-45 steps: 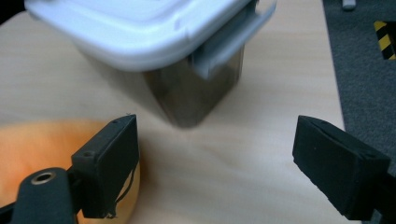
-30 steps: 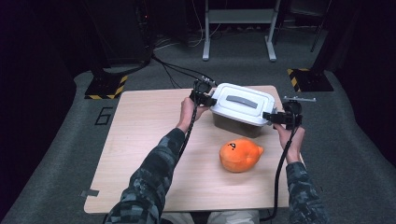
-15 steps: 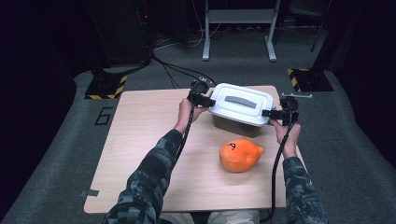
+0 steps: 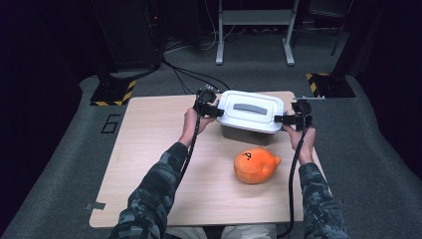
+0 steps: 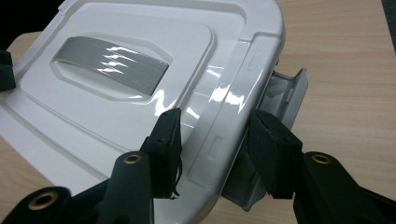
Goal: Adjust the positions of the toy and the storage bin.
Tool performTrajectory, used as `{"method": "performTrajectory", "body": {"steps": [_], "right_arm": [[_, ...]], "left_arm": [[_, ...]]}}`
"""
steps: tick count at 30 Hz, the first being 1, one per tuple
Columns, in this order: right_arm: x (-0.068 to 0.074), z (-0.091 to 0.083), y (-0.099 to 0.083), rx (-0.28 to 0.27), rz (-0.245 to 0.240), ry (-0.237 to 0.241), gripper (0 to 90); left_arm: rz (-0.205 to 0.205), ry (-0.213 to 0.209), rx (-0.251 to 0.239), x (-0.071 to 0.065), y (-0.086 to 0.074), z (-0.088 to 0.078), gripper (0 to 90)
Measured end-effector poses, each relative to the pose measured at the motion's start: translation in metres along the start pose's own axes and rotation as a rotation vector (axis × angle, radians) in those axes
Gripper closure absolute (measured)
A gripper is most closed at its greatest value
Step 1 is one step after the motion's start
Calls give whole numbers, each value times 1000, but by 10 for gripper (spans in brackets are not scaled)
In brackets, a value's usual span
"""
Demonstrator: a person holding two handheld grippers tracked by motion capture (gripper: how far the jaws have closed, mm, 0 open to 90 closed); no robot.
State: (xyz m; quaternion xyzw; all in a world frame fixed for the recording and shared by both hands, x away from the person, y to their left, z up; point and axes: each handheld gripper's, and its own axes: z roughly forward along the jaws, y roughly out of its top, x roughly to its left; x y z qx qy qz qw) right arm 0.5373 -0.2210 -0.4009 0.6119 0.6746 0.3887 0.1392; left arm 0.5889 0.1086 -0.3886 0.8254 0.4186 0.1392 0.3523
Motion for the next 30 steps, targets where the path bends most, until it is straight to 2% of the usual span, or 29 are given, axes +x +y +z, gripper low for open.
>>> {"method": "performTrajectory", "body": {"steps": [8, 13, 15, 22, 25, 30], "right_arm": [[15, 8, 7, 31, -59, 9, 565], [24, 13, 9, 38, -98, 23, 569], [28, 14, 10, 56, -98, 24, 570], [41, 20, 12, 62, -170, 36, 573], [45, 22, 12, 68, -174, 39, 573], [55, 26, 13, 78, -210, 54, 575]], "left_arm": [[-5, -6, 19, 7, -11, -13, 585], [-22, -18, 28, 13, -22, -25, 572], [-21, -20, 32, 15, -25, -29, 569], [-13, -17, 37, 18, -38, -44, 567], [-16, -19, 31, 18, -42, -48, 567], [-22, -24, 14, 20, -56, -61, 568]]}}
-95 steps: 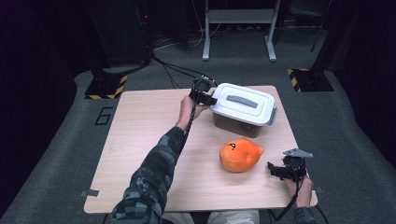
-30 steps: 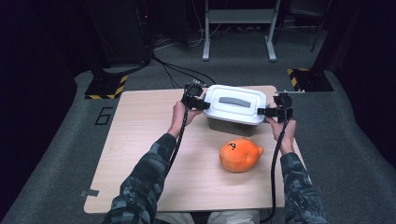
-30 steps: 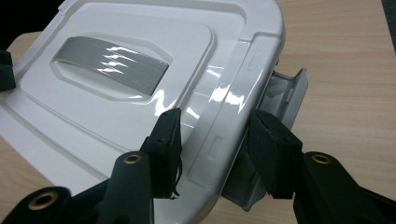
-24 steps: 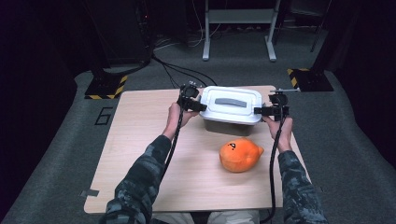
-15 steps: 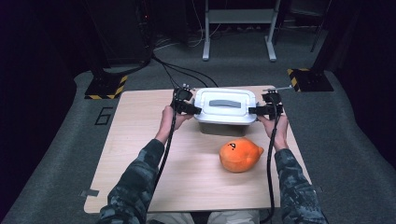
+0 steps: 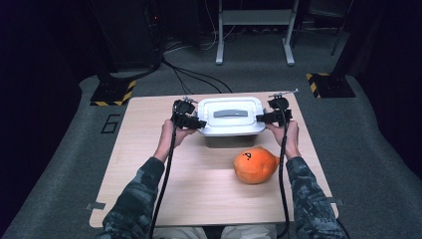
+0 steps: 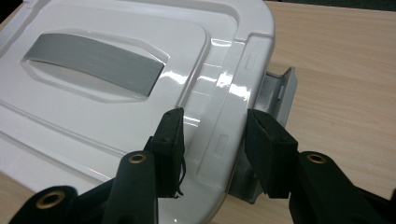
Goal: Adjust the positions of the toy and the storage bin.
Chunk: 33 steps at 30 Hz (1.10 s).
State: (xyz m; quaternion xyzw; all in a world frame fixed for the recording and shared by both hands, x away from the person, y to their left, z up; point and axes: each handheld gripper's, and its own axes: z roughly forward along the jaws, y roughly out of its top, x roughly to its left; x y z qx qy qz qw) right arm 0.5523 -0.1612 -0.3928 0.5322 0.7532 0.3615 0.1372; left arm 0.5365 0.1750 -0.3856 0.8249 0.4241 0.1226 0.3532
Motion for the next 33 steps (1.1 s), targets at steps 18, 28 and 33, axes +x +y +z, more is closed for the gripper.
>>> {"method": "performTrajectory", "body": {"steps": [18, 28, 33], "right_arm": [[27, 12, 7, 37, -98, 75, 574], [35, 16, 9, 42, -128, 105, 579], [38, 18, 10, 43, -130, 110, 581]], "left_arm": [[-2, 40, -23, 1, -33, -30, 557], [-31, -2, -55, 1, -54, -46, 587], [-46, 41, -57, 8, -51, -41, 535]]}}
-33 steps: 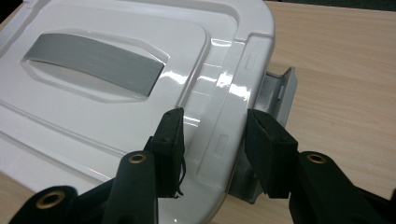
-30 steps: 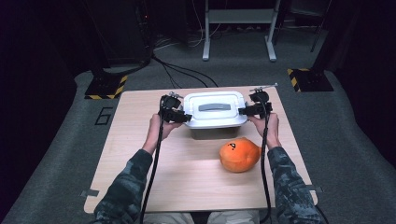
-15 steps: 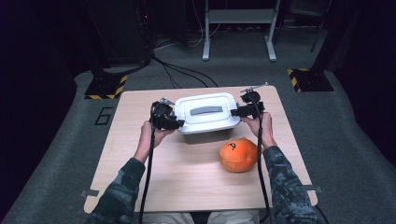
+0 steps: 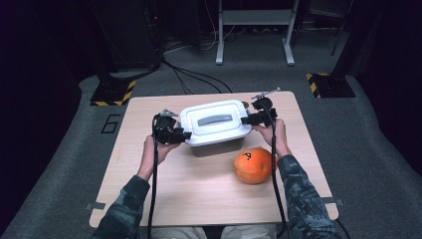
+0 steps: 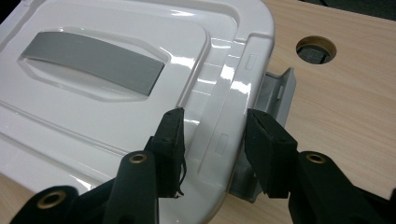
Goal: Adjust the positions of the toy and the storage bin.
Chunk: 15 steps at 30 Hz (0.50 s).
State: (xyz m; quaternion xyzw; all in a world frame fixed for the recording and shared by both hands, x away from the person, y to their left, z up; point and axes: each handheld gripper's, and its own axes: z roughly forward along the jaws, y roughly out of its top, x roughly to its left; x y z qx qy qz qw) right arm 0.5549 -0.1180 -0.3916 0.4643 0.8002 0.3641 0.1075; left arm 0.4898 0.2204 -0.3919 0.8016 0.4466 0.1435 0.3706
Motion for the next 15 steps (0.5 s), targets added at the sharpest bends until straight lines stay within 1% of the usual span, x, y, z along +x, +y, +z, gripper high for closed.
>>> {"method": "performTrajectory", "body": {"steps": [1, 2, 3, 5, 6, 11, 12, 15], "right_arm": [[1, 1, 0, 1, -4, 8, 581], [2, 1, 1, 3, -2, 11, 581], [3, 2, 1, 0, -3, 6, 583], [3, 3, 2, -8, -19, -1, 585], [3, 3, 1, -7, -11, -1, 585], [4, 1, 1, 8, -11, 7, 585], [4, 1, 1, 7, -10, 8, 585], [5, 1, 1, 4, -14, 13, 586]], "left_arm": [[1, 18, 9, 2, 1, 4, 490], [-11, 21, 1, 5, 1, 6, 449], [-33, 13, -6, 7, 1, 7, 438], [-57, -9, -13, 12, 0, 8, 437], [-75, -23, -16, 13, -1, 7, 443], [-84, -38, -15, 12, -6, 3, 444], [-104, -48, -23, 10, -9, 2, 446], [-109, -42, -26, 9, -11, 0, 446]]}}
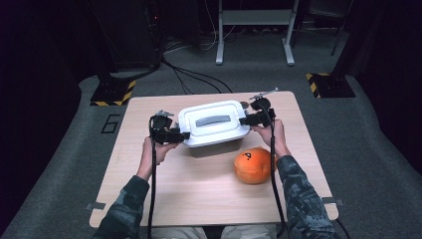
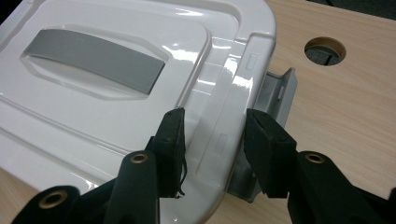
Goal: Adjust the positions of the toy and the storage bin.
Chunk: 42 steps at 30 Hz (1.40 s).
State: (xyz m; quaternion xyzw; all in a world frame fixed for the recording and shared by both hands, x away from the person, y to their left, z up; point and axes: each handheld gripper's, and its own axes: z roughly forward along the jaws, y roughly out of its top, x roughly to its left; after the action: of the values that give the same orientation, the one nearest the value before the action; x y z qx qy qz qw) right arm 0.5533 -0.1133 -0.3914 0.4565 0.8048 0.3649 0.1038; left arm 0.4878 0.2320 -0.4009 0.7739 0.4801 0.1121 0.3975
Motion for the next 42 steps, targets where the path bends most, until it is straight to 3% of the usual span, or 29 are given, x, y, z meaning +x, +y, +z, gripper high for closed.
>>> {"method": "performTrajectory", "body": {"steps": [11, 21, 34, 42], "right_arm": [[6, 3, 0, 1, -36, 43, 588], [6, 2, -2, 7, -20, 88, 586], [11, 4, 0, 26, -38, 90, 574], [13, 2, -2, 36, -60, 112, 576]], "left_arm": [[-28, 14, -21, -6, -18, -16, 444], [-50, 6, -42, -10, -28, -22, 442], [-81, 17, -66, -19, -38, -28, 436], [-67, 36, -68, -26, -45, -34, 436]]}}
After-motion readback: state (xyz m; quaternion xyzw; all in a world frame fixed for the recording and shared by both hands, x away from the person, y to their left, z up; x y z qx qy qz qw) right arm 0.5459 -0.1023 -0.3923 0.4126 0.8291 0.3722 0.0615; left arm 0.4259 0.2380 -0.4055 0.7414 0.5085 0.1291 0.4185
